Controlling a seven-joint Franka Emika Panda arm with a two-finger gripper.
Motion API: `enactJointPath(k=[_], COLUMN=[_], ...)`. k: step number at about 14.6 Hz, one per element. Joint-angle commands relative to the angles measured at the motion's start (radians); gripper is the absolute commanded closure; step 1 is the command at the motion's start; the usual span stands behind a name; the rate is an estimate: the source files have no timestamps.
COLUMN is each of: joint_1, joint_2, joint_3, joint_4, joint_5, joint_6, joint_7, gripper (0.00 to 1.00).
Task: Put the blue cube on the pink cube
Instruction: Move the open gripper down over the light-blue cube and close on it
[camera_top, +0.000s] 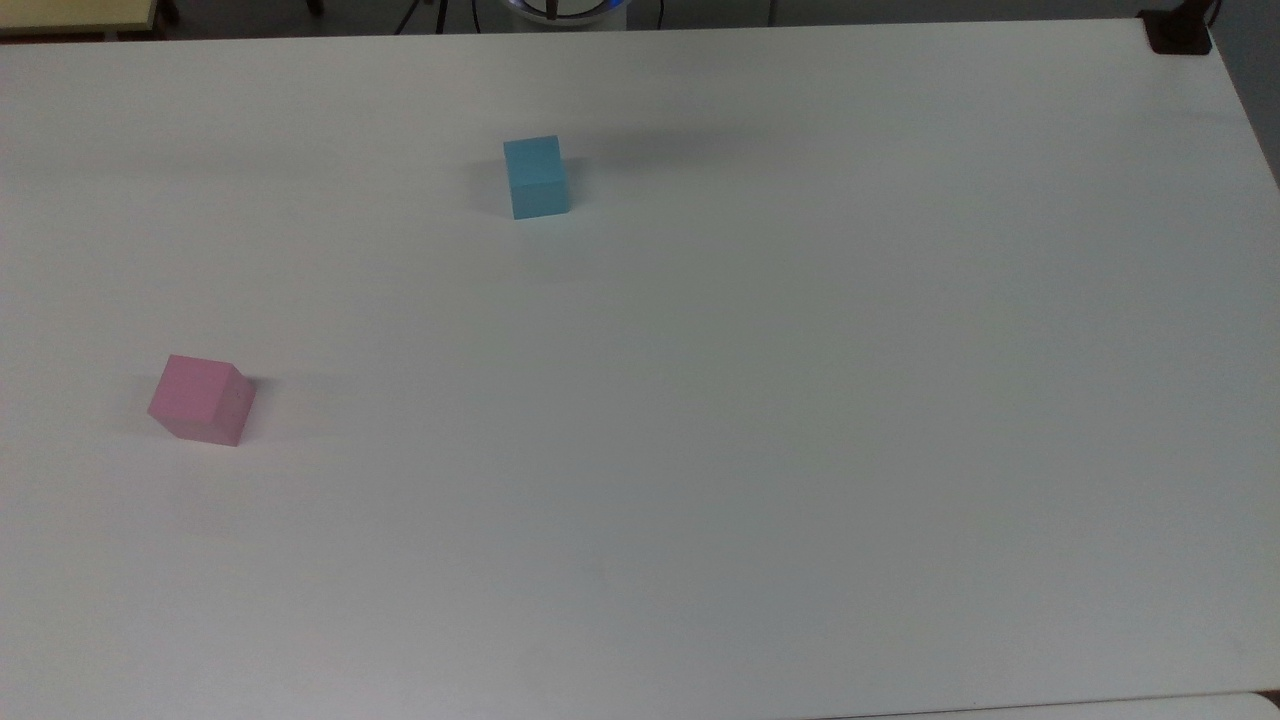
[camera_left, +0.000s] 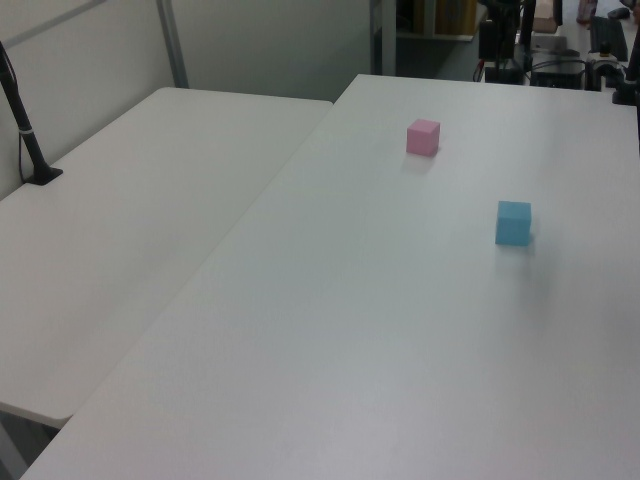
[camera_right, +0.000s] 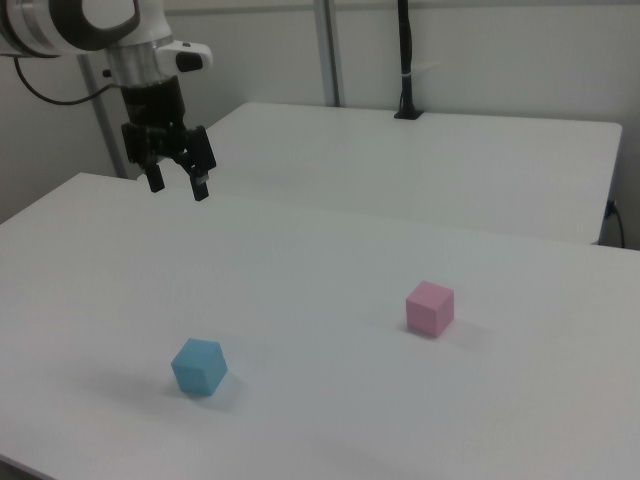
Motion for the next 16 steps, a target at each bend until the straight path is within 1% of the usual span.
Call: enactJointPath(k=[1, 9, 13, 14, 15, 16], joint_1=[-0.017, -0.012, -0.006, -0.004, -0.004, -0.004], joint_2=[0.039, 0.04, 0.02, 0.022, 0.025, 0.026], joint_3=[0.003, 0.005, 0.007, 0.013, 0.032, 0.046], joint_4=[-0.033, -0.038, -0.084, -0.107, -0.13, -0.182], joint_5=[0.068, 0.069, 0.067, 0.066, 0.063, 0.058], joint_6=[0.076, 0.072, 0.083, 0.083, 0.092, 0.139], joint_7=[-0.01, -0.009, -0.01, -0.01, -0.01, -0.01], gripper=[0.0, 0.0, 0.0, 0.0, 0.0, 0.0])
